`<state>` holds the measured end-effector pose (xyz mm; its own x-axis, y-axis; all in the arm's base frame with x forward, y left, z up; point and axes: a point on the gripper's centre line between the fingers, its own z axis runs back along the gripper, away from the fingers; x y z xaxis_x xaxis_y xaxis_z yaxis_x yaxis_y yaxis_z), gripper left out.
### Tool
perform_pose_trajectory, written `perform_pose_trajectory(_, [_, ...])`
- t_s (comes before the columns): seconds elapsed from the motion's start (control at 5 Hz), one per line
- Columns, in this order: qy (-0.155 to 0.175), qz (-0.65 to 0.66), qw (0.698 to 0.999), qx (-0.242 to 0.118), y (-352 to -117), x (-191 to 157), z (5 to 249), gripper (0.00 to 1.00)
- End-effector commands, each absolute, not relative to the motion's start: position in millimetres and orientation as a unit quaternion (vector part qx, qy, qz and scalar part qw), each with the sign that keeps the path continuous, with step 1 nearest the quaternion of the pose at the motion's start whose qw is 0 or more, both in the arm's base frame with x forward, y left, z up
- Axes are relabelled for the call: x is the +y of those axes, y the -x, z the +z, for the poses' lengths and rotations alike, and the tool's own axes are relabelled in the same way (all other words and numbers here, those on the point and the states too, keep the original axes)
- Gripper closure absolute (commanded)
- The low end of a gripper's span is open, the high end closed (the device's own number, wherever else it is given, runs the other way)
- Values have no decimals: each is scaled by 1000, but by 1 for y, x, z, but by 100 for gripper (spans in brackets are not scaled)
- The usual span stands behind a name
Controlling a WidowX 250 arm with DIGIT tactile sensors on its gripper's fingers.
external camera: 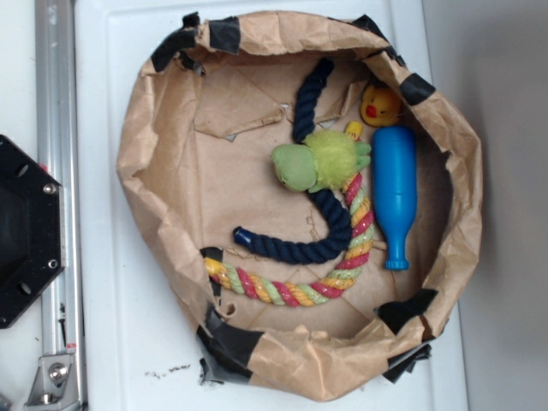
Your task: Grab the green animal.
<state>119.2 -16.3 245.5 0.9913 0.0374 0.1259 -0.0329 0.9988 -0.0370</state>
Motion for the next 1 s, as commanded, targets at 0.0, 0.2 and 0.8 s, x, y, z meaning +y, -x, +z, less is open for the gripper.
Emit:
perform_pose_trajectory(0.0, [17, 18, 998, -63, -119, -16, 245, 0])
perform_pose_trajectory(0.2, [14, 50, 988, -145, -167, 0, 216, 0])
perform_pose_trajectory(0.8, [-15, -27, 994, -106, -257, 44, 95, 0])
